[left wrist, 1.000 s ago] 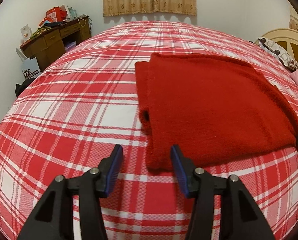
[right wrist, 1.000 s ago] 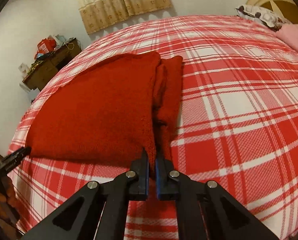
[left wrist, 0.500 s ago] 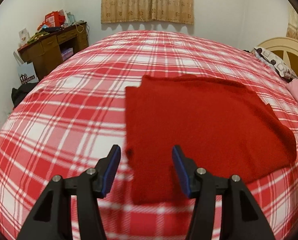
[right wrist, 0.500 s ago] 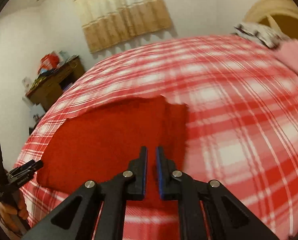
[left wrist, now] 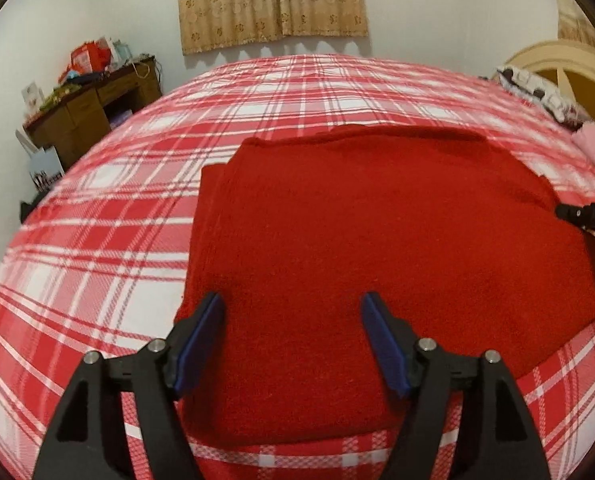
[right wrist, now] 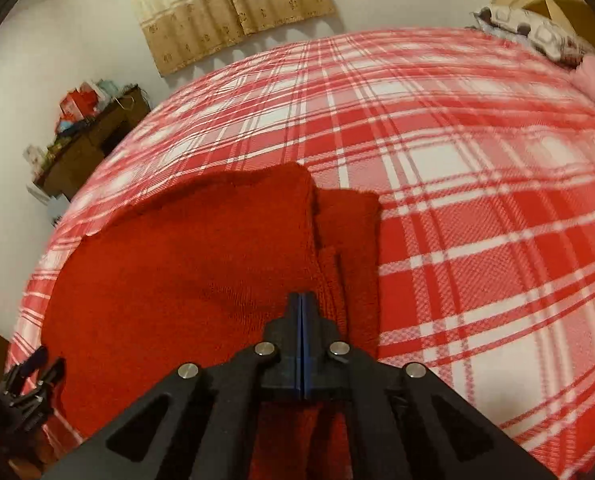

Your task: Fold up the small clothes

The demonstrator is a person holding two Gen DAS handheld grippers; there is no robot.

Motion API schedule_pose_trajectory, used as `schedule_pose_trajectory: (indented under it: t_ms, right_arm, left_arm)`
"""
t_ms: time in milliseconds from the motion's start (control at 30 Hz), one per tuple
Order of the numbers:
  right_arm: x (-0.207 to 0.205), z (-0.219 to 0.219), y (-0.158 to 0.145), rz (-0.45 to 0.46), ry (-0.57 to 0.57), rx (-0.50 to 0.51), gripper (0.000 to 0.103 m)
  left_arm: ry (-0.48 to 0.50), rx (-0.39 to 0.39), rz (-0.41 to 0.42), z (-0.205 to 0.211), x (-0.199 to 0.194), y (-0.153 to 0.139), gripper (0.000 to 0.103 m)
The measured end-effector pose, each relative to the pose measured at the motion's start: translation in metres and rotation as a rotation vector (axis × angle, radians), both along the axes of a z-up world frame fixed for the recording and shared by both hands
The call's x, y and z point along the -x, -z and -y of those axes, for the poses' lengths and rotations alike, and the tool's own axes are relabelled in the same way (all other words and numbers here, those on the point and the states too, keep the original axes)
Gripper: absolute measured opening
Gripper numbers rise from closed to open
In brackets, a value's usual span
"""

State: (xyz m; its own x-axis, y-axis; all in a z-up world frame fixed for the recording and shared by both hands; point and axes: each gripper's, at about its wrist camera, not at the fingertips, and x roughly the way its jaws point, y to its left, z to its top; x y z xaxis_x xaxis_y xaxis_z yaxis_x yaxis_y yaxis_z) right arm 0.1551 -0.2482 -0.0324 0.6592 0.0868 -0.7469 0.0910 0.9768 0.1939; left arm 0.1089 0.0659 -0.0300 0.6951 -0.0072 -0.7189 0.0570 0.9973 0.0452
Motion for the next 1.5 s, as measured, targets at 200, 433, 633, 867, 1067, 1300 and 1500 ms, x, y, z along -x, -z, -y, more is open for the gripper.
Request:
schedule_pose_trajectory:
  t_ms: [200,433,633,867,1067,1300,1500]
  right_arm:
    - [-0.004,-0.028,-0.029,0.089,0.018,0.081,0.002]
    - [-0.037,-0.025,0.007,0.007,0.018,0.106,0.001]
    - [0.006,-0.017,-0.021,0.060,0.120,0.156,0.003]
    - [0.058,-0.083,-0.022,0.087,-0.120,0.106,0.003]
    - [0.078,-0.093,0.011,0.053,-0.138,0.126,0.003]
    - [0.081,-0.093,0.015,0.080,-0.147,0.139,0.003]
    - [0.074,-0.084,0.016,0.086,-0.148,0.087,0.003]
  left_arm:
    - [-0.010,-0.002,0.006,0.007,0.000,0.002,0.079]
    - [-0.025,-0.011,0.004,0.009,-0.001,0.003,0.083]
    - [-0.030,-0.008,0.003,0.009,-0.002,0.004,0.085]
    - [-0.043,-0.010,0.004,0.008,-0.001,0.004,0.087]
    - [-0.053,-0.010,-0.002,0.007,0.001,0.005,0.087]
    - [-0.081,-0.019,-0.010,0.010,0.004,0.005,0.088]
    - [-0.095,0.147,0.005,-0.013,0.025,-0.004,0.082]
